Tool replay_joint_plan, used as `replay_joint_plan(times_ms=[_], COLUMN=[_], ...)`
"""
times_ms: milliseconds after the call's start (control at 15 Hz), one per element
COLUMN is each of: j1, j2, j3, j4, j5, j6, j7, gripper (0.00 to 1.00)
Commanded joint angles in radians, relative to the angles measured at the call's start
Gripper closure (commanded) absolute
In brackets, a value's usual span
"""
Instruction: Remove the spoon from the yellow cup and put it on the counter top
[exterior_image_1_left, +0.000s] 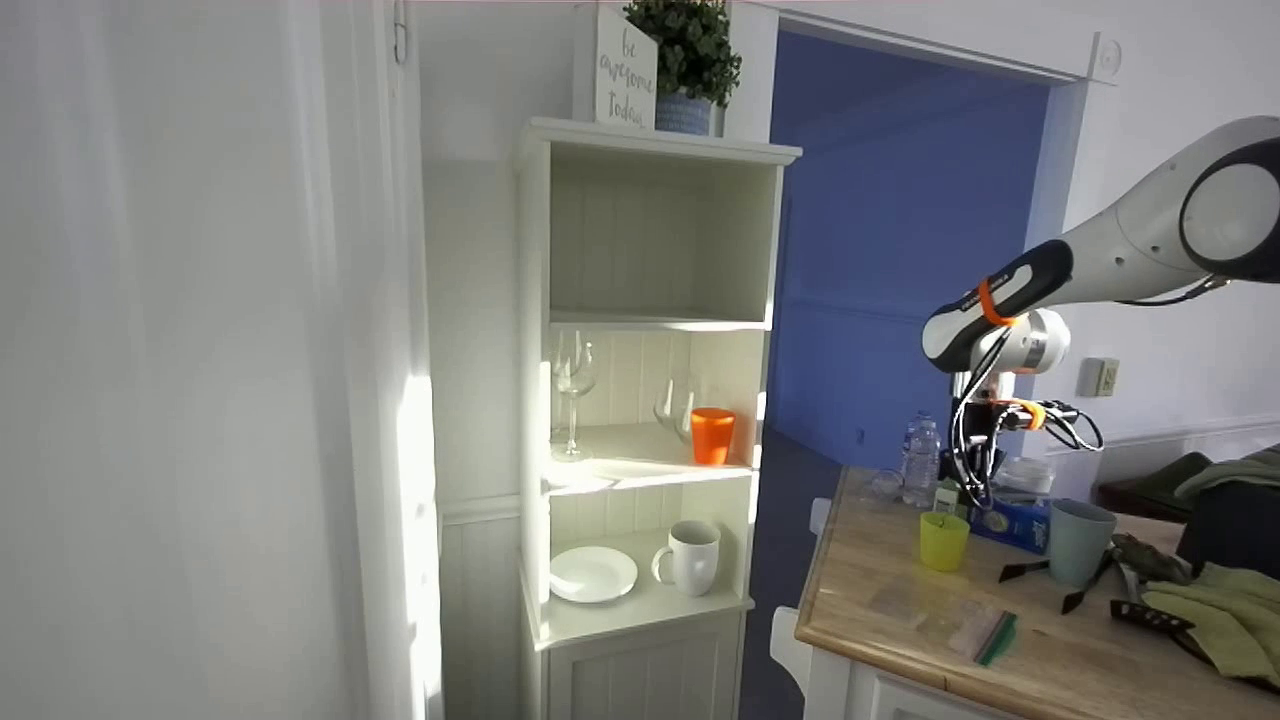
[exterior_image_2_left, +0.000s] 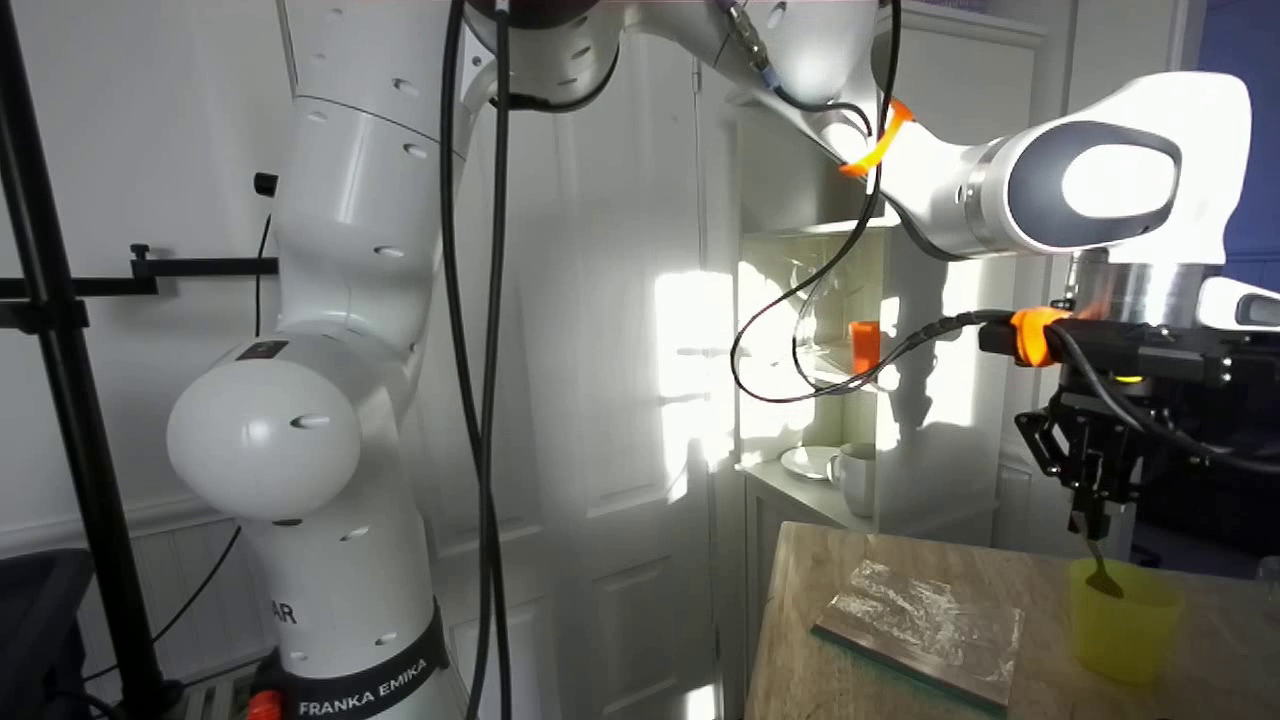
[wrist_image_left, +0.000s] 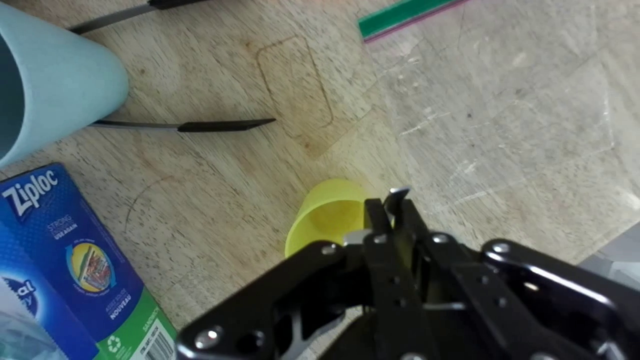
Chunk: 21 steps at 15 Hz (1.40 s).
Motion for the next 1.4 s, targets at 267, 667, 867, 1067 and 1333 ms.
replay_joint_plan(times_ms=[267, 667, 867, 1067, 1333], j1=[-0.029, -0.058, -0.085, -0.118, -0.151], j2=[-0.105, -0.148, -0.123, -0.102, -0.083], j3=[0.001, -0.007, -0.013, -0.004, 0.022], j4=[0.037, -0.012, -0.034, -0.076, -0.168], j5=[0.046, 0.196, 0.281, 0.379, 0.488], j6=[-0.137, 0.091, 0.240, 0.316, 0.520], j7=[0.047, 0.028, 0.010, -0.019, -0.116], gripper=[0.98, 0.98, 0.98, 0.98, 0.98])
